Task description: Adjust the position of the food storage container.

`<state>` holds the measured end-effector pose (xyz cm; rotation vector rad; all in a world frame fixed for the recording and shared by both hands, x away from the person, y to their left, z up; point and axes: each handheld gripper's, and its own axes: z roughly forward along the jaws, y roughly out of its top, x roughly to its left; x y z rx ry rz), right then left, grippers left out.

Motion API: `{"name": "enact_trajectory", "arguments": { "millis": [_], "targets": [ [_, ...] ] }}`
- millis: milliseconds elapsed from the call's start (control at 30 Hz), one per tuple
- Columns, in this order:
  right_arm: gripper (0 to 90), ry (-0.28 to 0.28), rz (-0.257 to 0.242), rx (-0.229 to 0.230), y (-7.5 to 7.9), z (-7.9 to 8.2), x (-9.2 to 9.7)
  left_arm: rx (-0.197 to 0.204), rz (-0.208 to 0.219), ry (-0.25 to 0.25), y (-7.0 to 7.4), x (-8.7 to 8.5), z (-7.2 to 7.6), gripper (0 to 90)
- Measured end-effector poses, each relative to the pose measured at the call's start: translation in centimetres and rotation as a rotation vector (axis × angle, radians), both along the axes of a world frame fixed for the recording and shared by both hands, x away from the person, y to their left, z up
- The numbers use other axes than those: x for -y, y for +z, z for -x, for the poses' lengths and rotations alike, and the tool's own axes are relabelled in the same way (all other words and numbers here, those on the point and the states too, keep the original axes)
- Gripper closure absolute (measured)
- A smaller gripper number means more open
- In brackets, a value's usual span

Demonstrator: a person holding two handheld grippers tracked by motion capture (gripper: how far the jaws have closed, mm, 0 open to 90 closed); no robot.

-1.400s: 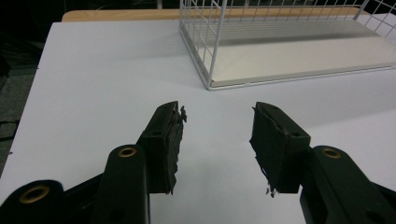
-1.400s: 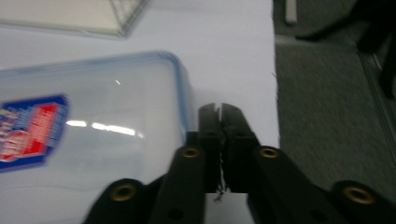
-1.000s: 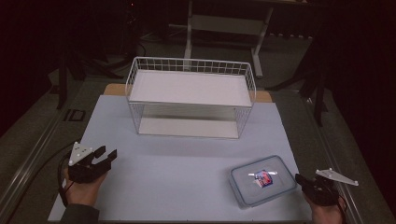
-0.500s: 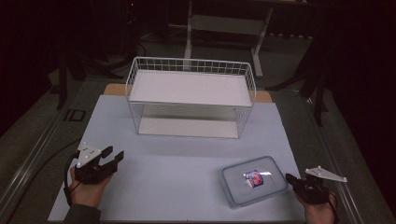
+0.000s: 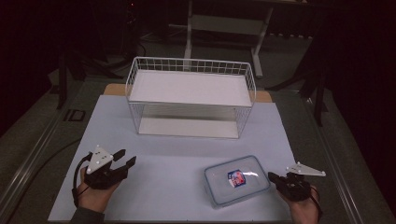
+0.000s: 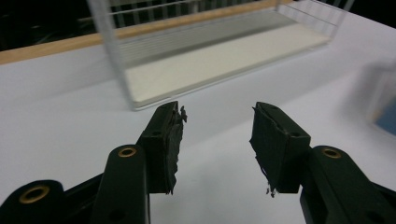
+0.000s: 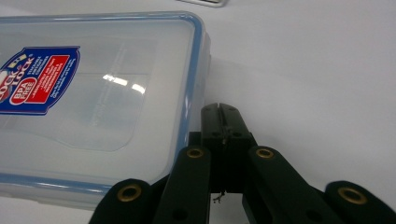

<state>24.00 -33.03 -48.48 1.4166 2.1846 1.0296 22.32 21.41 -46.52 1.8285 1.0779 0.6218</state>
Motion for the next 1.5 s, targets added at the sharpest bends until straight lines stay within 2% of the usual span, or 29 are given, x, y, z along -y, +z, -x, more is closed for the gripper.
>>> {"name": "enact_trajectory", "arguments": {
  "millis": [167,267,400,667,833,933,967,1000,1100,1200,1233,1267,1367,1500],
  "targets": [
    [89.9,0.035,-0.005,-0.007,-0.1,-0.3,-1.2,0.000,-0.010,-0.067,0.3,1.7,0.1,52.2],
    [89.9,0.058,-0.012,-0.009,-0.2,-0.4,-2.0,-0.006,0.005,-0.107,0.4,2.5,0.3,53.4],
    [89.9,0.086,-0.009,-0.008,-0.3,-0.6,-3.0,-0.017,0.044,-0.184,0.5,4.3,0.8,55.6],
    [89.9,0.122,-0.013,-0.008,-0.4,-0.9,-4.4,-0.028,0.018,-0.322,0.2,8.6,1.4,57.3],
    [89.6,0.142,-0.007,-0.005,-0.4,-1.0,-5.0,-0.051,0.034,-0.405,-0.2,10.8,1.9,58.5],
    [82.3,0.131,-0.007,-0.003,-0.4,-1.1,-4.8,-0.055,0.032,-0.453,-0.3,11.8,2.2,58.7],
    [82.3,0.131,-0.007,-0.003,-0.4,-1.1,-4.8,-0.055,0.032,-0.453,-0.3,11.8,2.2,59.7],
    [79.6,0.123,-0.023,0.000,-0.4,-1.1,-4.5,-0.068,0.037,-0.491,-0.5,12.6,2.4,61.0],
    [76.0,0.112,-0.031,0.004,-0.4,-1.0,-4.2,-0.082,0.032,-0.543,-0.8,13.6,2.8,66.4],
    [72.0,0.106,-0.033,0.001,-0.4,-1.0,-4.0,-0.096,0.026,-0.616,-1.1,14.6,3.4,72.2],
    [70.9,0.104,-0.035,0.002,-0.4,-1.1,-4.0,-0.096,0.026,-0.616,-1.1,14.6,3.4,75.4],
    [69.9,0.102,-0.038,0.000,-0.4,-1.1,-3.9,-0.102,0.004,-0.656,-1.3,15.2,3.7,78.6],
    [63.4,0.102,-0.053,-0.004,-0.4,-1.1,-3.7,-0.122,-0.040,-0.696,-1.8,16.1,4.1,88.5],
    [60.4,0.102,-0.064,-0.009,-0.3,-1.0,-3.5,-0.141,-0.116,-0.728,-2.4,17.1,4.5,89.6]
  ]
}}
